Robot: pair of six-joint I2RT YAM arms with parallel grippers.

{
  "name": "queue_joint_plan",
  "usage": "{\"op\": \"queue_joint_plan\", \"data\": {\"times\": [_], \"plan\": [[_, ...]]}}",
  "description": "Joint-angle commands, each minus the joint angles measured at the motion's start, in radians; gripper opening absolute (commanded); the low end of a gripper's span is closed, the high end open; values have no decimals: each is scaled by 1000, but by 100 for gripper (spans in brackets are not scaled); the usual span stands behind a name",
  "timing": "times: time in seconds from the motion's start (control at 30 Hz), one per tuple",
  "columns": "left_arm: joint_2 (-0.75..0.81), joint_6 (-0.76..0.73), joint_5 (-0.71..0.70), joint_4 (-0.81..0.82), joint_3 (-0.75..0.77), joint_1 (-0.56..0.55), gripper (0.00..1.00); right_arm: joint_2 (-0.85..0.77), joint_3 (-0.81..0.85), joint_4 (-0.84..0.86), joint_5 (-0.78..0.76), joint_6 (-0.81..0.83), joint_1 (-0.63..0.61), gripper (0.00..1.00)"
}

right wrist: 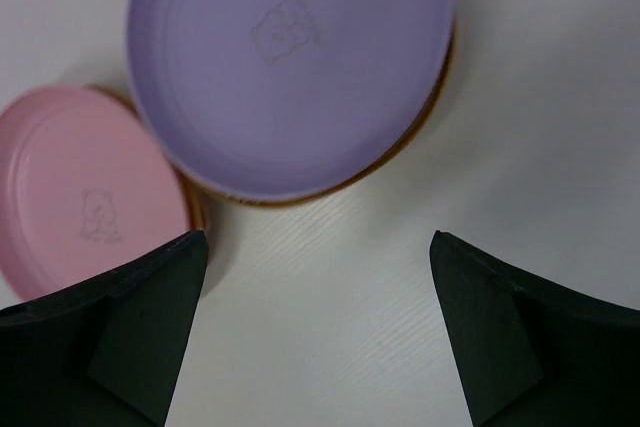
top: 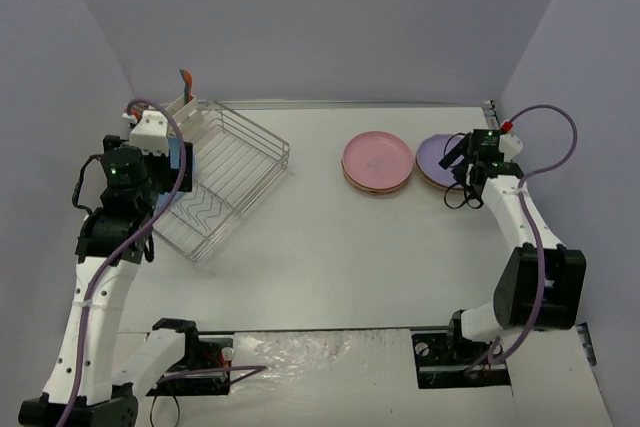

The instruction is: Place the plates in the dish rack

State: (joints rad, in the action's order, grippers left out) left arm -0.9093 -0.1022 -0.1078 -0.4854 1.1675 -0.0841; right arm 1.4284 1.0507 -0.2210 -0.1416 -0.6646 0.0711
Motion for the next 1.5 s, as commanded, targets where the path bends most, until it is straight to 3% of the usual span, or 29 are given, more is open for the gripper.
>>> {"op": "queue_joint_plan", "data": {"times": [0.0, 0.2, 0.33, 0.7, 0.97, 1.13, 1.27, 1.47], "plan": [[75, 280, 72, -139, -34, -28, 97, 131, 124, 20, -76, -12, 110, 85], [132, 385, 166, -147, -128, -54, 97, 247, 216, 37, -33, 50, 185, 71], [145, 411, 204, -131, -175, -58, 97, 308, 248, 43, -29, 69, 202, 68], [126, 438, 220, -125, -186, -69, 97, 430, 272, 95, 17, 115, 207, 50], [117, 447, 237, -117, -196, -72, 97, 448, 272, 111, 10, 137, 212, 32], [113, 453, 244, -112, -196, -71, 97, 443, 265, 111, 2, 146, 217, 13], [111, 456, 249, -112, -191, -74, 97, 425, 260, 111, -6, 146, 219, 4], [112, 467, 254, -114, -185, -75, 97, 376, 267, 85, -12, 145, 219, 0]]}}
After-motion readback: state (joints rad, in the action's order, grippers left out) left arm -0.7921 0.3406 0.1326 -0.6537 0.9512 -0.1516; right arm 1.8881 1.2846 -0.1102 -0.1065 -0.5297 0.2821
